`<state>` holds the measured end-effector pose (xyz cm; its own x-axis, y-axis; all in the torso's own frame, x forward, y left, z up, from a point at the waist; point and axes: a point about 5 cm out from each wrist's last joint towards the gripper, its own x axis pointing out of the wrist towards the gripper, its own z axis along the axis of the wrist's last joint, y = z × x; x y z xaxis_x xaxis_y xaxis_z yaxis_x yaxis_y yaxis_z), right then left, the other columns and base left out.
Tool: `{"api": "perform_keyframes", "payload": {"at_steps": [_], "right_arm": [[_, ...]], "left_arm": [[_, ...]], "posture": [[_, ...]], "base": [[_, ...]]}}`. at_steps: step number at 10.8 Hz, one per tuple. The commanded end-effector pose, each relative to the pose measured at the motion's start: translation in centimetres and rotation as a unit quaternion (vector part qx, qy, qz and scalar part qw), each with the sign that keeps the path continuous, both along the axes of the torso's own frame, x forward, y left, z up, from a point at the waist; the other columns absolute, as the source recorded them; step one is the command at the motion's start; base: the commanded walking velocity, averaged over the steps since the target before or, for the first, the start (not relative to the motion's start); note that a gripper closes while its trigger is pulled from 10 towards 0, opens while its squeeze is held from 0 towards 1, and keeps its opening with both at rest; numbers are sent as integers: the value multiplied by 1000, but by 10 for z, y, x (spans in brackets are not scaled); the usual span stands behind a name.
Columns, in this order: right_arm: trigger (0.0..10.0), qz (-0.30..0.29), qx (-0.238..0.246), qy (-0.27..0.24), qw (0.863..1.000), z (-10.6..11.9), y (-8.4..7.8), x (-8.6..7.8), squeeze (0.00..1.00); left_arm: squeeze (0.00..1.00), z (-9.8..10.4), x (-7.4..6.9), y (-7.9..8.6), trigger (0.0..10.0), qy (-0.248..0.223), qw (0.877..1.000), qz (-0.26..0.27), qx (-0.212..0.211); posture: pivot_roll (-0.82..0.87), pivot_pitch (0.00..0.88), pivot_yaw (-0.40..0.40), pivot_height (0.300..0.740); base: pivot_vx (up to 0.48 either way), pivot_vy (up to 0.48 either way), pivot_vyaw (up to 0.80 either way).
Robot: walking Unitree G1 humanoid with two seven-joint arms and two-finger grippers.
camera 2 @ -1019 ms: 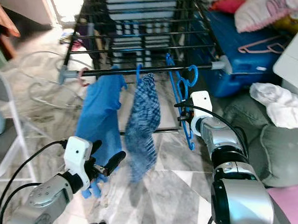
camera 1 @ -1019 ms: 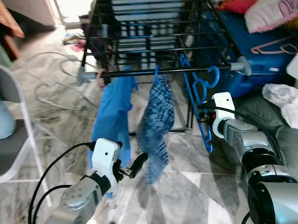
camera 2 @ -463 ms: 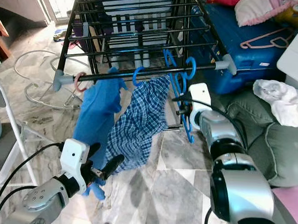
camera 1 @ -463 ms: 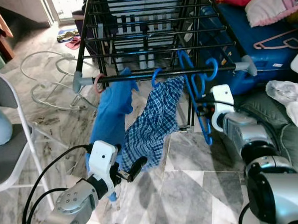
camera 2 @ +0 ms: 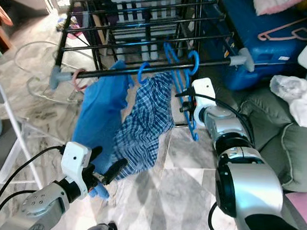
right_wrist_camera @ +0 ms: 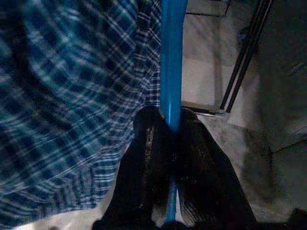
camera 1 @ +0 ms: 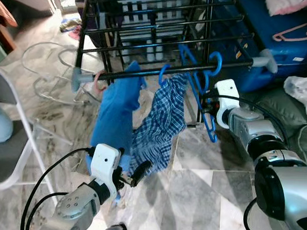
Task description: Hang hanger
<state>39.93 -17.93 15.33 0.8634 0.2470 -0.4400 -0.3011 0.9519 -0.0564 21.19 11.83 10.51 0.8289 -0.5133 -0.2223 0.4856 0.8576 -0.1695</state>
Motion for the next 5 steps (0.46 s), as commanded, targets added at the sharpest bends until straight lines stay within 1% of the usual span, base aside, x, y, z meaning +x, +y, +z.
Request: {"api": "perform_keyframes", "payload": {"at_steps": [1, 4, 5], "right_arm": [[10000, -3, 23, 1, 1000, 6, 4, 3, 0], [10000, -30, 53, 45, 997, -18, 0, -7, 0], [10000, -36, 50, 51, 997, -23, -3, -10, 0]], "left_arm": [[0, 1, -1, 5, 10000, 1, 1000, 8, 10], [0, 2, -2, 6, 10000, 3, 1000, 11, 14], [0, 2, -1, 6, 10000, 4, 1000, 10, 15]], "posture": [[2, 142, 75, 740], [4, 141, 75, 740], [5, 140, 78, 740]], "base": [[0, 0, 0], [0, 0, 0], [0, 0, 0]]}}
